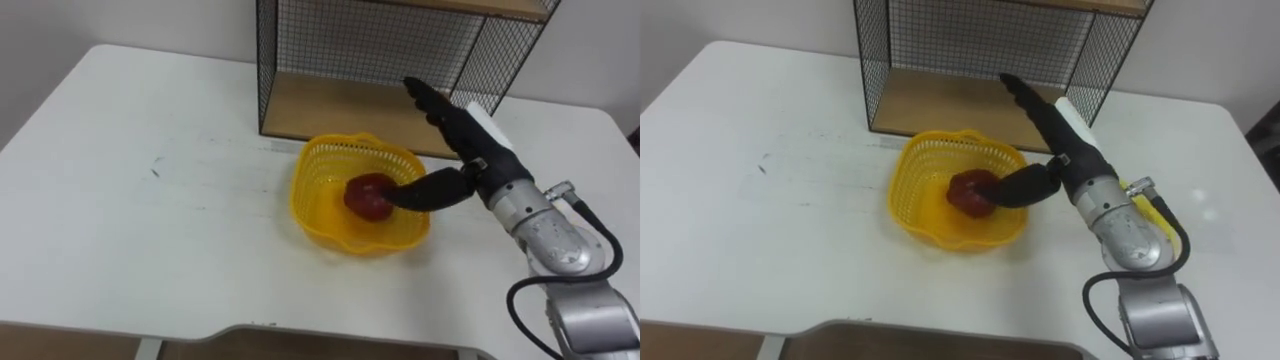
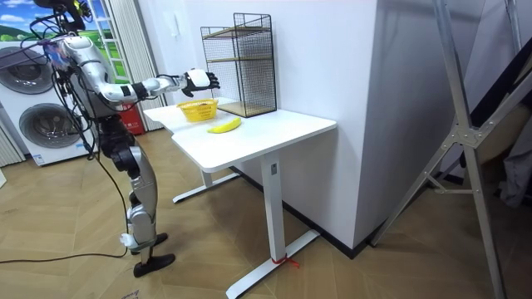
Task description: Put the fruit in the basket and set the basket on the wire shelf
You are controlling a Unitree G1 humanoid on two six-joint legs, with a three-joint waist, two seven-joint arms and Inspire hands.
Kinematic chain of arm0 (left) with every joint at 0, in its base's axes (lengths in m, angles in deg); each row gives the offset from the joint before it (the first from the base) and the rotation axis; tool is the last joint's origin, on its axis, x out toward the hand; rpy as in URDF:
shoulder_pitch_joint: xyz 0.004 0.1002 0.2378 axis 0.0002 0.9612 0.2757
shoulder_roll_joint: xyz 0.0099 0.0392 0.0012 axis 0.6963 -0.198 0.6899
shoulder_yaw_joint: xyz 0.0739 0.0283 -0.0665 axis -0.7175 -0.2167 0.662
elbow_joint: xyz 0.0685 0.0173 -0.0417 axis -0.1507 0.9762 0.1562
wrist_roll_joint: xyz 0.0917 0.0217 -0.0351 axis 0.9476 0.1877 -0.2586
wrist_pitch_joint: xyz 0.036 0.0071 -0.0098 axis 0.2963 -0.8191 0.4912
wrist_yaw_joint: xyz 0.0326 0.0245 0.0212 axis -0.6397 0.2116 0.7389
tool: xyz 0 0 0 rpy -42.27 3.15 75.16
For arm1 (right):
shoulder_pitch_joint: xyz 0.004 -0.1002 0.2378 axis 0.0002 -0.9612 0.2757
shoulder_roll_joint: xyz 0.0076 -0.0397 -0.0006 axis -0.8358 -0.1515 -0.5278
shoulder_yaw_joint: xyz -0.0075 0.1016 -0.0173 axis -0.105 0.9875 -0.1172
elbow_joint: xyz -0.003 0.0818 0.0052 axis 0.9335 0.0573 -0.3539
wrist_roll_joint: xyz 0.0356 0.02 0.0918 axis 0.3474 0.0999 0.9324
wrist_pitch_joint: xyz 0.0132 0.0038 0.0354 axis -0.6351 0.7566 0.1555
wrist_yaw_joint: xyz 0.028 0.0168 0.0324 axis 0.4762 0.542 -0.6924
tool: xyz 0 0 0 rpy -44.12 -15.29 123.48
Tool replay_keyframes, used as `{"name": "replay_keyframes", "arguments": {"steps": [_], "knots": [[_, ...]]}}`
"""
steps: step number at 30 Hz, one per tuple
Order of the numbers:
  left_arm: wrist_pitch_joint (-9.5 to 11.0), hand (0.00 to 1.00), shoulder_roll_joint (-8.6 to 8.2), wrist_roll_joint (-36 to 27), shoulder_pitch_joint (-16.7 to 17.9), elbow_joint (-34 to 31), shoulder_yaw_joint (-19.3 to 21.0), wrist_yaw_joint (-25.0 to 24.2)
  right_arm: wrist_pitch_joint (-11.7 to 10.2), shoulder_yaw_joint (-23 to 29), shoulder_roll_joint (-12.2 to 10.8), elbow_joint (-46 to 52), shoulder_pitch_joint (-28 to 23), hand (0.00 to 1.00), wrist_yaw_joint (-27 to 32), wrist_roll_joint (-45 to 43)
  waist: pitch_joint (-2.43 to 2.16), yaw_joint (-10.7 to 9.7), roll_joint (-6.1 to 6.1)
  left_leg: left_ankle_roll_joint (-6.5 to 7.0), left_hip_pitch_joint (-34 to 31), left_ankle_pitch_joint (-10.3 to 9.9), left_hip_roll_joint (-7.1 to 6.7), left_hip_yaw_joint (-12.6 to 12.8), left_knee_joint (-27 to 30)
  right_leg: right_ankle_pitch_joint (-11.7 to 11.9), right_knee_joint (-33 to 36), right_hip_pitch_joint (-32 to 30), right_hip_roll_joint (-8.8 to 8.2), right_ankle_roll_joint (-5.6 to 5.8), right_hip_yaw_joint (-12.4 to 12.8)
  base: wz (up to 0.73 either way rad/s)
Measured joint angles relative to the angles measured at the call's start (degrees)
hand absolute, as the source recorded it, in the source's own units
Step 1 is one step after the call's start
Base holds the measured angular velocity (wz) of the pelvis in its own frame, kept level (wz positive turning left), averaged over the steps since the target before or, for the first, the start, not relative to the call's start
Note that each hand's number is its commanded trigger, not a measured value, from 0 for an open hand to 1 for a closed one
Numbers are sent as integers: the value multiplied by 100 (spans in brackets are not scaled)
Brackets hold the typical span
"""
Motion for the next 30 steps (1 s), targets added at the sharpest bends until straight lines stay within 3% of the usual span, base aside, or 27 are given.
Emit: {"name": "replay_keyframes", "arguments": {"steps": [10, 21, 30], "knots": [[2, 0, -6, 13, 44, -7, 166, -1, -2, 509, 11, 3, 1, 0, 542, 398, -36, -114, 101, 0, 65, 1, 6, 81, -20, 0, 1, 11, 1, 0, 42, -2], [-6, 0, -10, 11, 315, -13, 328, -1, -4, 1072, 48, -2, 1, 0, 1353, 1011, -41, -269, -82, 1, 72, -1, 5, 104, -12, -3, -10, 41, 3, 4, 77, -2], [-15, 0, -11, 11, 333, -63, 334, -1, -7, 1107, 62, -438, 1, 0, 1649, 1065, -45, -325, -82, 1, 77, 0, 7, 96, -22, -2, 1, 40, 2, 4, 60, 0]]}}
